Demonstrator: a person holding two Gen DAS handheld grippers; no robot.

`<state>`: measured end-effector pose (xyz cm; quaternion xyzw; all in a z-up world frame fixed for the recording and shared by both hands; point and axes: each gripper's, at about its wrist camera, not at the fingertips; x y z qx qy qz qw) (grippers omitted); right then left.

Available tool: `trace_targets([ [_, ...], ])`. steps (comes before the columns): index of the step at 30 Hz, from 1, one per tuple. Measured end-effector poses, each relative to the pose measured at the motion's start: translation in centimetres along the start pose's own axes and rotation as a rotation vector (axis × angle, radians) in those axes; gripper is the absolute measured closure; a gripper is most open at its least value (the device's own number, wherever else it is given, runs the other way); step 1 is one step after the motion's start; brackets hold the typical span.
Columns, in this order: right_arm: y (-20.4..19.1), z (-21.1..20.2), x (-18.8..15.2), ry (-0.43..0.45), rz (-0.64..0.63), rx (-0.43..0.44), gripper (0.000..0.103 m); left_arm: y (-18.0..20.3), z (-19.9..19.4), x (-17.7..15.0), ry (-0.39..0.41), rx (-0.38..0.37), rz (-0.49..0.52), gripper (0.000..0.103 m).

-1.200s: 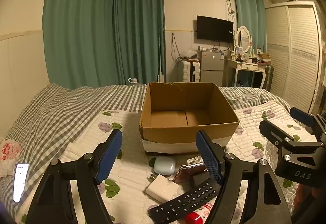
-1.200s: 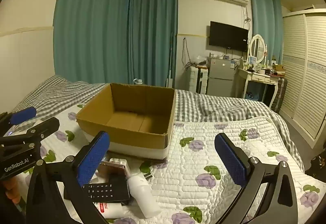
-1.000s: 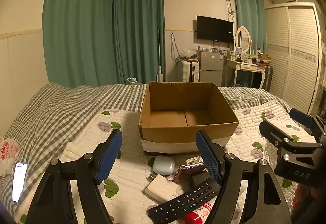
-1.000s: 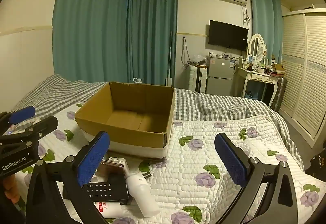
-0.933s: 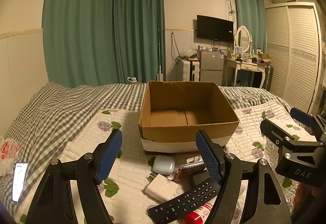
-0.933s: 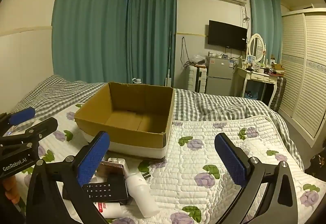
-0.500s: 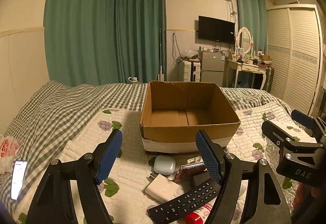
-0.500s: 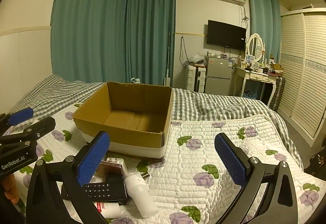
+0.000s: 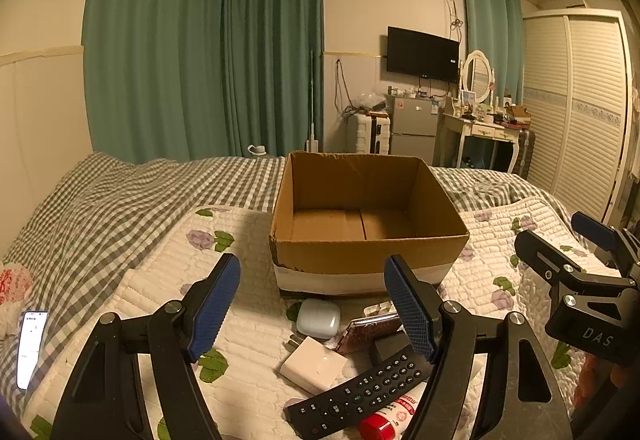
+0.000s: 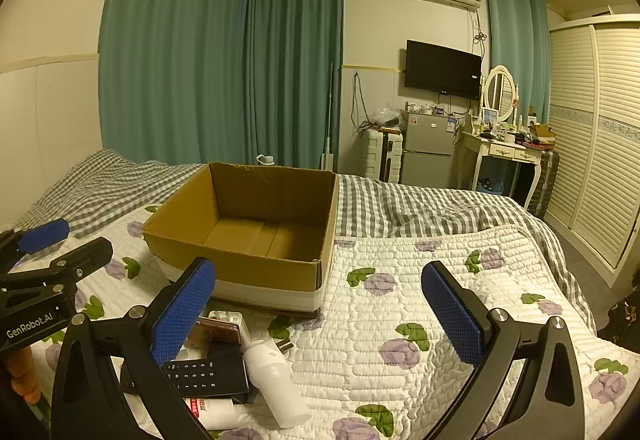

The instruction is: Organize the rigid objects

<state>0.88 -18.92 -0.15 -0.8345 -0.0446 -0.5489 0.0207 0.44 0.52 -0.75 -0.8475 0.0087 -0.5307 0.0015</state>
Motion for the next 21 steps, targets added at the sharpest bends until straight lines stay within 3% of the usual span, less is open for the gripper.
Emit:
trace_targets([
  [21,-0.11,0.1,-0.15,-0.011,-0.001,0.002,0.0,-0.07,0.01,0.05,0.0,0.003,-0.002,0.026],
])
Point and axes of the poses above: each gripper's, at about its wrist camera, not at the fingertips, and z roughly the way its jaws point, y to its right, x to its top, and after that the axes turned 1 degree about x, right-handed
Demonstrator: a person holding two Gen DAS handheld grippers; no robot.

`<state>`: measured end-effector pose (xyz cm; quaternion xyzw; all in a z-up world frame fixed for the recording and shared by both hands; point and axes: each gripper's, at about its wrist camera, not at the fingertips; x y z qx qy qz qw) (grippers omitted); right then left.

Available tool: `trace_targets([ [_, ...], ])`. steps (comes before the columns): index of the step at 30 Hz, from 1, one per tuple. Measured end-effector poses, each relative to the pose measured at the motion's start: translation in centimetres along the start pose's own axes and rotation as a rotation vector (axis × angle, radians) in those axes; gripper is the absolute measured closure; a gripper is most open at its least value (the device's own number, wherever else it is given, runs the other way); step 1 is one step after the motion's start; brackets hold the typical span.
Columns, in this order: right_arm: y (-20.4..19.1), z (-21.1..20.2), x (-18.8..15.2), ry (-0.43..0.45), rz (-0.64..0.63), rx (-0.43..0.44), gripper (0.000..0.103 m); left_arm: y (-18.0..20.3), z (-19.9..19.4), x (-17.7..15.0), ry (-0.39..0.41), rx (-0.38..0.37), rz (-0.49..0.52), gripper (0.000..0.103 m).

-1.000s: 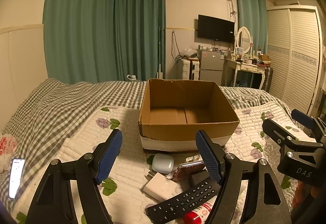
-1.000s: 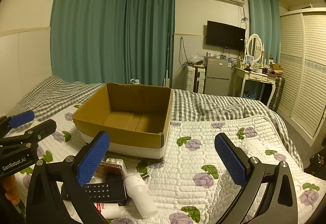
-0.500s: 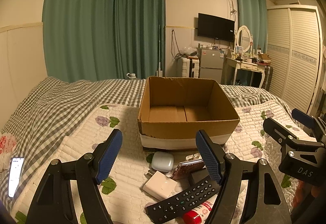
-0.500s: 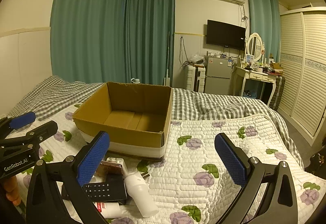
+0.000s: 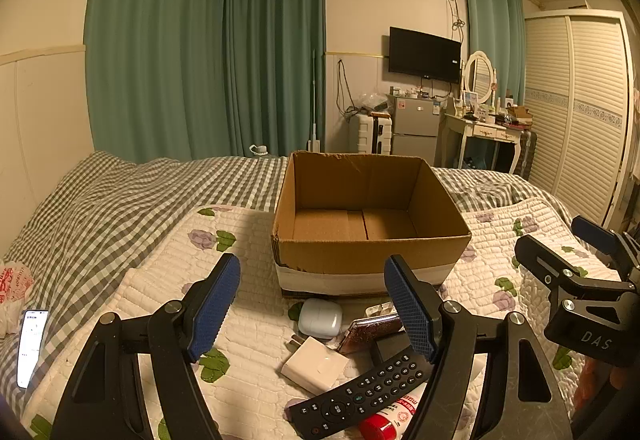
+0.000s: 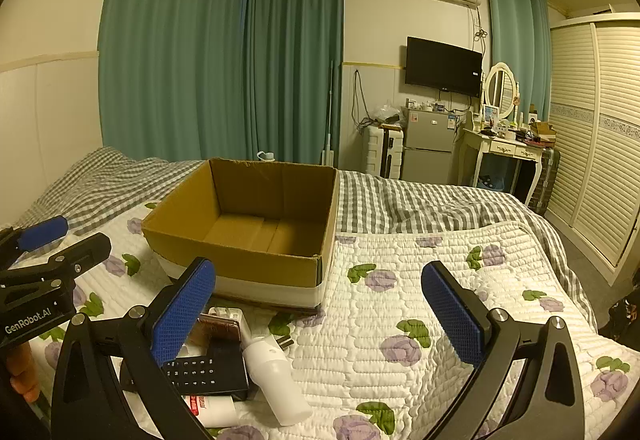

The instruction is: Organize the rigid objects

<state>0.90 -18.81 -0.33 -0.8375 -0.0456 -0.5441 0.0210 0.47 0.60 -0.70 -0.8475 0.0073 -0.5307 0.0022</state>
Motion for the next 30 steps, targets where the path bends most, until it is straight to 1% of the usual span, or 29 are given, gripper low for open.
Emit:
trace_targets([
  [21,0.01,0.03,-0.07,-0.002,0.0,0.001,0.0,-0.1,-0.08,0.09,-0.001,0.0,0.0,0.026],
  [30,0.04,0.08,-0.28,-0.008,-0.004,0.004,0.0,0.12,-0.25,0.05,0.003,-0.019,0.005,0.026],
])
Point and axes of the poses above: each gripper's, at about its wrist camera, not at the fingertips, and z roughly the way its jaws point, y to its right, x to its top, and after that the axes turned 1 degree about x, right-handed
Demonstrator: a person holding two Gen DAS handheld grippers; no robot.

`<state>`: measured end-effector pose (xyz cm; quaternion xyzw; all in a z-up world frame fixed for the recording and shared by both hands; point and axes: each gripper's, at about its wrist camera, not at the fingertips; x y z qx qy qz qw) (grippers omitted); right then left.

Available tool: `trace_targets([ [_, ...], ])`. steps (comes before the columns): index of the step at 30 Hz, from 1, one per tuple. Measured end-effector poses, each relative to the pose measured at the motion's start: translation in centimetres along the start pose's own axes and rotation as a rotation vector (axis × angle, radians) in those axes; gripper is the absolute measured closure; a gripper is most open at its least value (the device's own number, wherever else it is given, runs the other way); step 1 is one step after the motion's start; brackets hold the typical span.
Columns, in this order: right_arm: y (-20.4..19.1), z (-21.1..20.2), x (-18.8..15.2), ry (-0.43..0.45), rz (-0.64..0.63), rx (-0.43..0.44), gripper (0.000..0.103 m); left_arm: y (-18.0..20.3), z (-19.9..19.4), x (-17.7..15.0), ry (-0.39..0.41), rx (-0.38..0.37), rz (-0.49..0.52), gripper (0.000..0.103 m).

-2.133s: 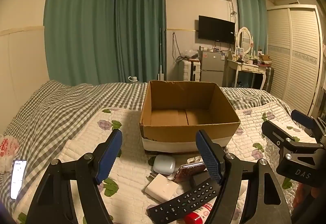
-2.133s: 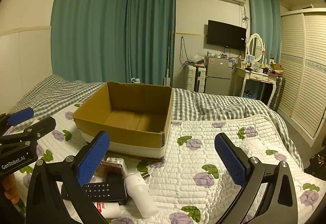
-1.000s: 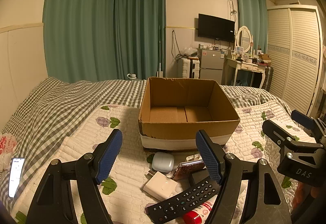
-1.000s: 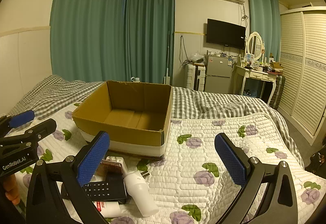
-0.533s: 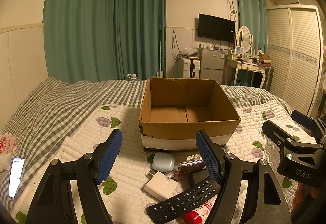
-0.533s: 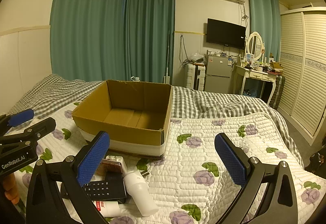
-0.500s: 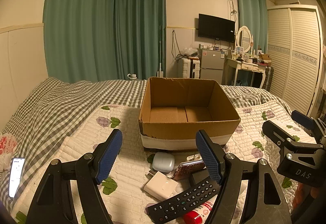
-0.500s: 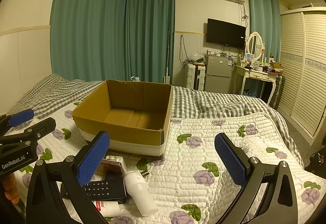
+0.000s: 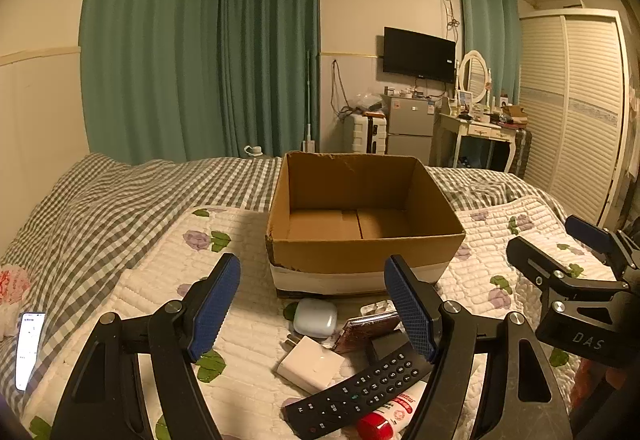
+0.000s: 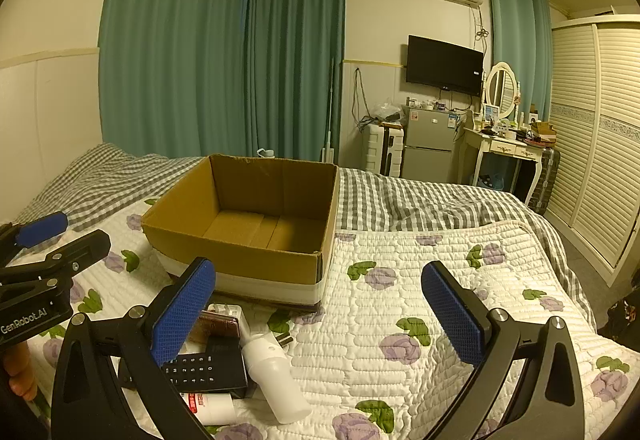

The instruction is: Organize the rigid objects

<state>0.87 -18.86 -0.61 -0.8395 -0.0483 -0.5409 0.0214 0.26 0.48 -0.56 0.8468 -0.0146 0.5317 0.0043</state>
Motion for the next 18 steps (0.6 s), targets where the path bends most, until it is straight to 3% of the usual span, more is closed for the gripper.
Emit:
trace_targets([
  [11,0.2,0.0,0.2,-0.048,-0.037,0.009,0.0,0.3,0.3,-0.9,-0.049,0.002,0.011,0.026],
  [14,0.7,-0.1,-0.5,-0.077,-0.054,0.014,0.0,0.4,1.0,-1.8,-0.101,-0.011,0.021,0.026],
  [18,1.3,0.8,-1.4,-0.142,-0.054,0.028,0.0,1.6,3.1,-3.9,-0.234,-0.031,0.088,0.026],
])
Point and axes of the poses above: each gripper's, at about its wrist camera, not at the fingertips, and z roughly the way its jaws point, y to its right, x to its top, and after that the axes turned 1 degree about x, right-handed
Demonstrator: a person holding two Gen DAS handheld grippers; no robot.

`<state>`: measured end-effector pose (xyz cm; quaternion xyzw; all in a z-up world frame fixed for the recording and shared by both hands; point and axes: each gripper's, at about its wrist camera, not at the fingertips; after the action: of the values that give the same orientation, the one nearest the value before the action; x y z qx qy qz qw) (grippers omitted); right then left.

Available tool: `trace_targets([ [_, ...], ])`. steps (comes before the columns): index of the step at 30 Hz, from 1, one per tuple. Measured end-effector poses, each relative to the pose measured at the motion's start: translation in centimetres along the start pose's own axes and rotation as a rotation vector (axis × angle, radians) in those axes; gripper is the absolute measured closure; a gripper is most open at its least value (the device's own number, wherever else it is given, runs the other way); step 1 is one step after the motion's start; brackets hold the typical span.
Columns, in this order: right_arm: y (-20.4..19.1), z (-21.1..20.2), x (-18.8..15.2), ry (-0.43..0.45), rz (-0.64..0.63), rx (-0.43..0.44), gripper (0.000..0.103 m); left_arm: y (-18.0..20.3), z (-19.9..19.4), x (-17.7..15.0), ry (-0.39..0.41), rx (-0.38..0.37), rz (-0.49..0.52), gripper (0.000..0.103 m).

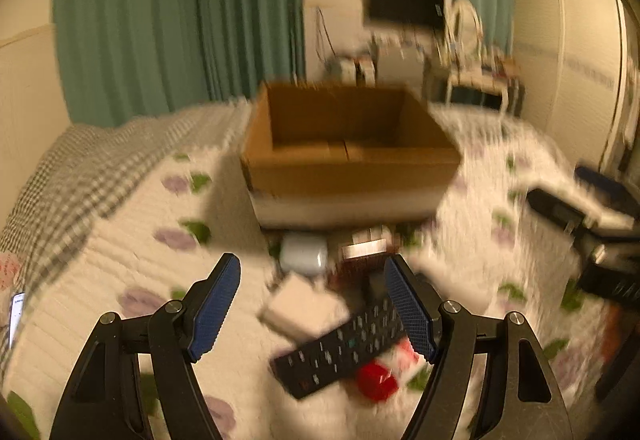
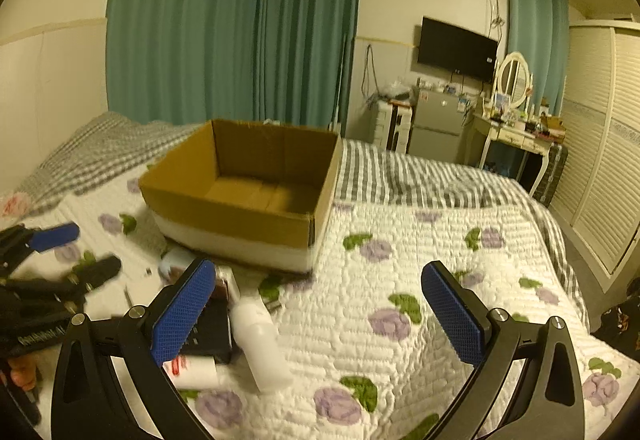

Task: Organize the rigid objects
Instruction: 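Grasp the black TV remote with the left tool while the right tool grasps the white bottle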

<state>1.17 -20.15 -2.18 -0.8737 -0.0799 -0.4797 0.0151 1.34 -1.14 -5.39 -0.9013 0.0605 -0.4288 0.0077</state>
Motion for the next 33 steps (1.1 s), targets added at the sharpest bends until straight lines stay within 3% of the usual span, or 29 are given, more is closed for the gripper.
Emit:
trace_targets([
  [4,0.7,1.0,-0.6,-0.055,0.012,0.022,0.0,1.8,2.9,-1.5,-0.139,0.003,0.093,0.028],
  [11,1.4,2.1,-1.5,-0.129,0.04,0.039,0.0,3.3,4.7,-2.5,-0.256,-0.087,0.153,0.028],
  [15,1.3,2.3,-1.6,-0.137,0.041,0.037,0.0,4.5,5.5,-2.7,-0.3,-0.116,0.206,0.028],
  [21,0.7,2.9,-1.9,-0.159,0.013,0.03,0.0,3.7,8.1,-2.0,-0.351,-0.066,0.167,0.028],
  [24,0.5,3.1,-2.1,-0.167,0.0,0.022,0.0,3.7,8.3,-1.8,-0.356,-0.08,0.168,0.029],
  [28,0.1,3.5,-2.3,-0.178,-0.016,0.019,0.0,3.9,8.0,-2.0,-0.351,-0.113,0.181,0.049],
  [33,-0.2,4.1,-2.6,-0.201,-0.036,0.026,0.0,3.5,7.0,-2.0,-0.332,-0.128,0.154,0.058],
])
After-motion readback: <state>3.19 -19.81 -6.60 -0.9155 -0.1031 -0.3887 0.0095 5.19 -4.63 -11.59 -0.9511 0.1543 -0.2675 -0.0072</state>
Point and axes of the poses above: each gripper's, at about its wrist camera, not at the fingertips, and z roughly the way its jaws point, y to its right, x to its top, and after that the axes turned 1 degree about x, right-handed
